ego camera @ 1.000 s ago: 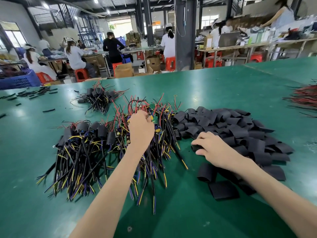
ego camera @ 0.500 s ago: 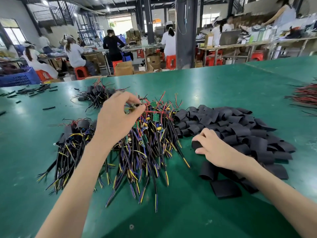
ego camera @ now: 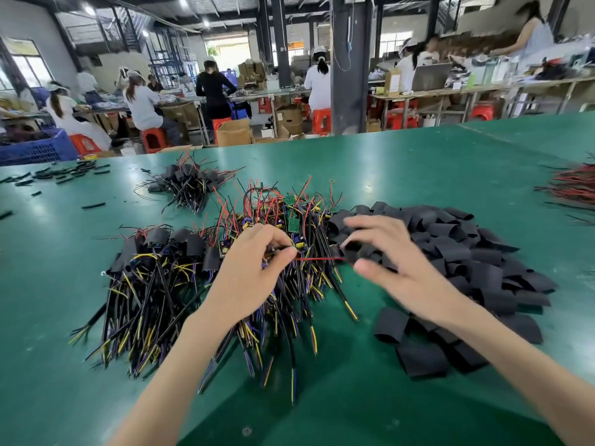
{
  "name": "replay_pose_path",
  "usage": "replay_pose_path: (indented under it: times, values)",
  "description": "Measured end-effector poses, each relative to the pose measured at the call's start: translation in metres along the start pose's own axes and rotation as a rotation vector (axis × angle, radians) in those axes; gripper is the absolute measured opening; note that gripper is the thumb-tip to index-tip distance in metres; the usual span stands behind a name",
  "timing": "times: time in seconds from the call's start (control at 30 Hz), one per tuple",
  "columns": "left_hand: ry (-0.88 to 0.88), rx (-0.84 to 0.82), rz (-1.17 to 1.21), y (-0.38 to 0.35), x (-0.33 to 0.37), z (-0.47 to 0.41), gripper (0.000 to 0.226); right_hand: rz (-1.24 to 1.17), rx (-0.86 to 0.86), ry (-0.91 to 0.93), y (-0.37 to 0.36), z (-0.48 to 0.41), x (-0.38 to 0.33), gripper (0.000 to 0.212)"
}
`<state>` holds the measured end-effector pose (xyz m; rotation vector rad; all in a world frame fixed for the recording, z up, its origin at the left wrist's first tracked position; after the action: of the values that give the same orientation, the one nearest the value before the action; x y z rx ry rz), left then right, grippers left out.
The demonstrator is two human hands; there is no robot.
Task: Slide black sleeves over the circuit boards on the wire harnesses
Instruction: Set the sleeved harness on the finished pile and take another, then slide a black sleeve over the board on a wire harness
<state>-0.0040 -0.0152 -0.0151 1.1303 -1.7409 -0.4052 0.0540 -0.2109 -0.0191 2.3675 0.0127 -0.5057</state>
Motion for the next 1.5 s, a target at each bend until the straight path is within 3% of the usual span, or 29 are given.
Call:
replay_pose_path:
  times: [0.1, 0.2, 0.37, 0.5, 0.6, 0.73, 0.83, 1.0, 1.2, 1.3, 1.5]
  values:
    - [-0.018, -0.020, 0.020, -0.008, 0.004, 0.002, 0.003, 0.067, -0.302, 0.059, -0.028, 0.005, -0.007, 0.030]
    - [0.007, -0.005, -0.009, -0.004, -0.004, 0.001, 0.004, 0.099, -0.416, -0.046, -0.040, 0.013, 0.004, 0.029]
    - [-0.044, 0.053, -0.248, -0.002, -0.006, 0.000, 0.021, -0.032, -0.400, -0.192, -0.032, 0.010, 0.011, 0.030]
    - [-0.089, 0.094, -0.389, -0.001, -0.007, 0.001, 0.012, -0.103, -0.412, -0.232, -0.029, 0.010, 0.009, 0.027]
    - [-0.168, 0.099, -0.483, -0.013, 0.002, 0.007, 0.028, -0.161, -0.395, -0.199, -0.029, 0.010, 0.004, 0.020]
    - [-0.337, -0.097, -0.320, -0.044, 0.024, 0.017, 0.035, -0.186, -0.386, -0.142, -0.032, 0.009, -0.001, 0.024]
    - [-0.207, -0.251, -0.079, -0.056, 0.024, 0.021, 0.033, -0.188, -0.381, -0.162, -0.030, 0.009, 0.002, 0.026]
    - [-0.160, -0.182, 0.008, -0.054, 0.021, 0.019, 0.020, -0.182, -0.356, -0.175, -0.030, 0.009, 0.005, 0.025]
    - [-0.342, -0.076, -0.124, -0.049, 0.029, 0.019, 0.009, -0.146, -0.425, -0.198, -0.031, 0.013, 0.010, 0.023]
    - [-0.277, -0.028, -0.078, -0.044, 0.021, 0.016, 0.009, -0.126, -0.444, -0.218, -0.029, 0.013, 0.014, 0.024]
    - [-0.146, 0.134, 0.057, -0.034, 0.013, 0.015, 0.008, -0.088, -0.232, -0.252, -0.019, 0.009, 0.020, 0.025]
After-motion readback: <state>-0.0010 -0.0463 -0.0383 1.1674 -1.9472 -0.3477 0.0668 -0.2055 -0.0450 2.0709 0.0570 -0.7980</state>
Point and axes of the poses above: each hand's wrist, its own z-axis away from the middle knuckle, its own y-axis out of the back of the hand, x = y × z, the point moved 5 cm from there along -z, towards the middle knuckle, and after that the axes turned 10 degrees about y, right-handed, at the moved point
